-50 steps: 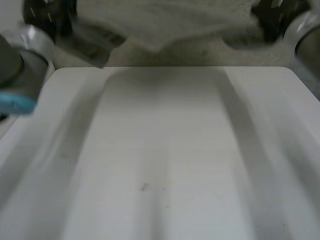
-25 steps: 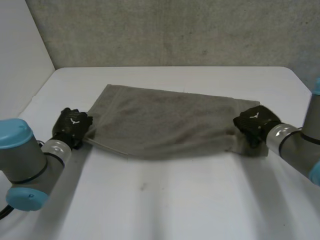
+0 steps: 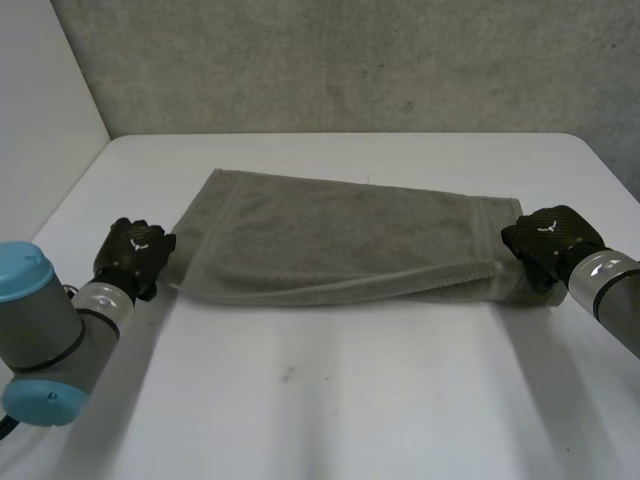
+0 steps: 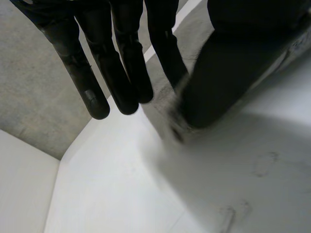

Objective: Fold the towel.

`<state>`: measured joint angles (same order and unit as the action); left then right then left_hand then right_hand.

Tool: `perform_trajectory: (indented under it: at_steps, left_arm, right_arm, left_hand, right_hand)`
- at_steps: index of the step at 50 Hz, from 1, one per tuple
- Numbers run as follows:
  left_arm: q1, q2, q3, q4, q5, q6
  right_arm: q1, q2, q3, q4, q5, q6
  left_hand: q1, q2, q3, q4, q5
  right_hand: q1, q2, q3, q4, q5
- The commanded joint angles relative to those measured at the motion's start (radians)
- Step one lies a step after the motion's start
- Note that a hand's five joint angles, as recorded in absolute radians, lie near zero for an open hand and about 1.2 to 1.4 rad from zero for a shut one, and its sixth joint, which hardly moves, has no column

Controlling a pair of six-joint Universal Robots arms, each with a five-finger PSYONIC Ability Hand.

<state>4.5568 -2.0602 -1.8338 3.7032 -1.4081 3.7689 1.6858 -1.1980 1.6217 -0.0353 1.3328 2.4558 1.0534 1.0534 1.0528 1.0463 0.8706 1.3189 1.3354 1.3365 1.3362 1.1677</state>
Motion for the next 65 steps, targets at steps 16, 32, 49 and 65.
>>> perform_trajectory:
  at_steps: [16, 32, 49, 65]
  left_arm:
    - [0.054, 0.311, -0.234, -0.06, 0.126, 0.0]
    - [0.165, 0.749, -0.343, -0.425, 0.247, -0.001]
    - [-0.07, -0.024, 0.318, -0.253, -0.028, -0.029]
    - [-0.114, -0.362, 0.758, -0.339, -0.054, -0.031]
  right_arm:
    - [-0.023, -0.06, 0.024, 0.326, -0.027, -0.125]
    - [-0.32, -0.345, 0.031, 0.698, -0.254, -0.485]
    - [-0.095, 0.17, -0.411, 0.56, -0.015, -0.304]
    - [-0.026, 0.376, -0.697, 0.387, 0.055, -0.207]
  left_hand:
    - [0.343, 0.343, 0.343, 0.35, 0.351]
    - [0.343, 0.343, 0.343, 0.35, 0.351]
    - [0.343, 0.343, 0.343, 0.35, 0.351]
    - [0.343, 0.343, 0.343, 0.35, 0.351]
  right_hand:
    - [0.077, 0.061, 0.06, 0.06, 0.054]
    - [0.077, 0.061, 0.06, 0.06, 0.054]
    - [0.077, 0.061, 0.06, 0.06, 0.054]
    - [0.077, 0.061, 0.06, 0.06, 0.054]
